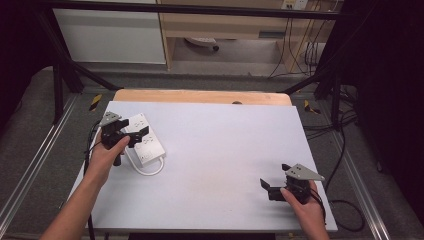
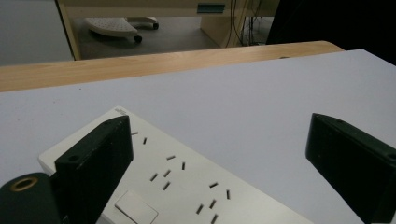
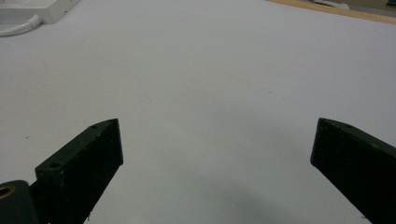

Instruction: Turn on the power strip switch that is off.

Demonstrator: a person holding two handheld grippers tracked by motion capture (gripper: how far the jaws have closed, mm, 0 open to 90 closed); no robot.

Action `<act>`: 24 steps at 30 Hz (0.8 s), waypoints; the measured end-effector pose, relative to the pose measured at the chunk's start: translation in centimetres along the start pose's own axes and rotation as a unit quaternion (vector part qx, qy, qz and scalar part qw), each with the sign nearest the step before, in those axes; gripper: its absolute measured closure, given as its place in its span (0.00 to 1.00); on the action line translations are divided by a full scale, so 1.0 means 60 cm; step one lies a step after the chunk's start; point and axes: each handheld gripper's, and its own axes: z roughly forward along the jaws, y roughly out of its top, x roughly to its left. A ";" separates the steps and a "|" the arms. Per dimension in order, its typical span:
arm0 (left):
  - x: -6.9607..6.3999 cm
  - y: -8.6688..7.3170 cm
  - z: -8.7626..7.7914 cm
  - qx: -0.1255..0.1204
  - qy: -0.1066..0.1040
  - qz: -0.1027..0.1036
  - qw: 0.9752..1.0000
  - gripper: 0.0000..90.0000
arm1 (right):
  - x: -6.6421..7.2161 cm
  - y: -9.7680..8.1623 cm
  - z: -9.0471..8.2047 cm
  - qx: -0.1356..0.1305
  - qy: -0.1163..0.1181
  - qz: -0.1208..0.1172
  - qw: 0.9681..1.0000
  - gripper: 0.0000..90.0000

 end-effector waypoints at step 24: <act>-0.038 -0.018 -0.064 -0.017 -0.017 0.007 1.000 0.08 | 0.001 0.000 0.000 0.000 0.000 -0.001 1.000 0.03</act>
